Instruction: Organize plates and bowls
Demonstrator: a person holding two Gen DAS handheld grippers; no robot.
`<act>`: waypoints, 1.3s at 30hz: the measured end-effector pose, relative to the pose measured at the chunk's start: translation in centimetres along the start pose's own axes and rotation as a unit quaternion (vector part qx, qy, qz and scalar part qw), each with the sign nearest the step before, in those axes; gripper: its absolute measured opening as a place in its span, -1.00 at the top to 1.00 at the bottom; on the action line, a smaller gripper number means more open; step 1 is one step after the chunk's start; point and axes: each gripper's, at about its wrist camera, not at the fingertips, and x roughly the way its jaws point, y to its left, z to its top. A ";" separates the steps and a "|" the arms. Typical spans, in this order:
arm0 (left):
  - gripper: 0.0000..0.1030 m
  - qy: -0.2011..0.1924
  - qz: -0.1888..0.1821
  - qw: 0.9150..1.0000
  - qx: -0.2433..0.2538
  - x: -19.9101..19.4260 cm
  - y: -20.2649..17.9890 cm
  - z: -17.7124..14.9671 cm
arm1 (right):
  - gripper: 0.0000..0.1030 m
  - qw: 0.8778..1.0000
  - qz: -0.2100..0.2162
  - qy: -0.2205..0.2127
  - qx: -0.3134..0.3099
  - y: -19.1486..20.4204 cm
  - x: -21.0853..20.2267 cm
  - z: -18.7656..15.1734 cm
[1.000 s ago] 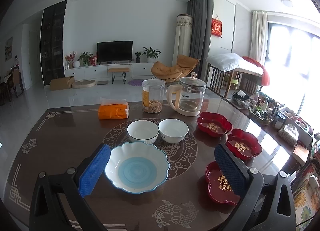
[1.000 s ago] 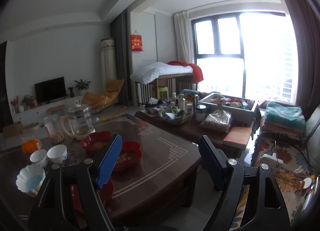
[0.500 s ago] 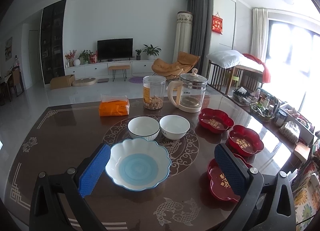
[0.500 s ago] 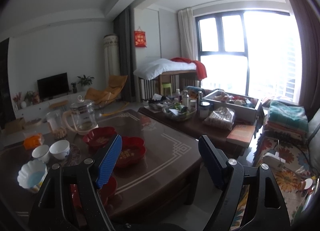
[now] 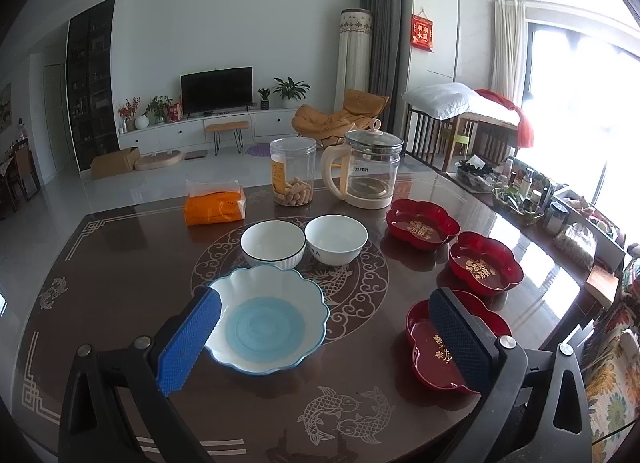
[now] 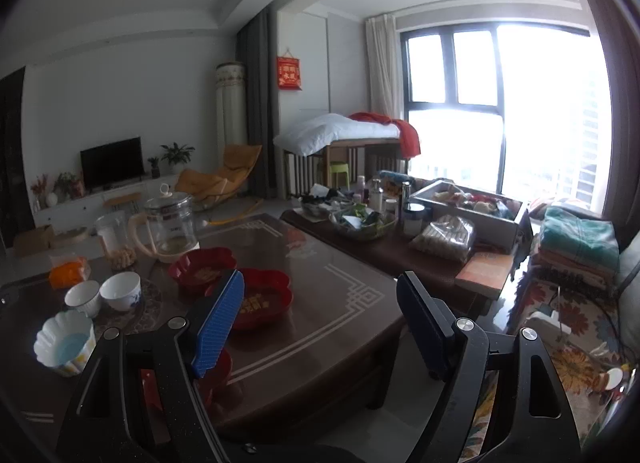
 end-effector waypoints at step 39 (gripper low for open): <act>0.23 0.357 -0.077 0.931 0.007 36.8 -22.8 2.4 | 0.16 0.889 0.181 0.418 0.045 -0.3 40.5 -4.9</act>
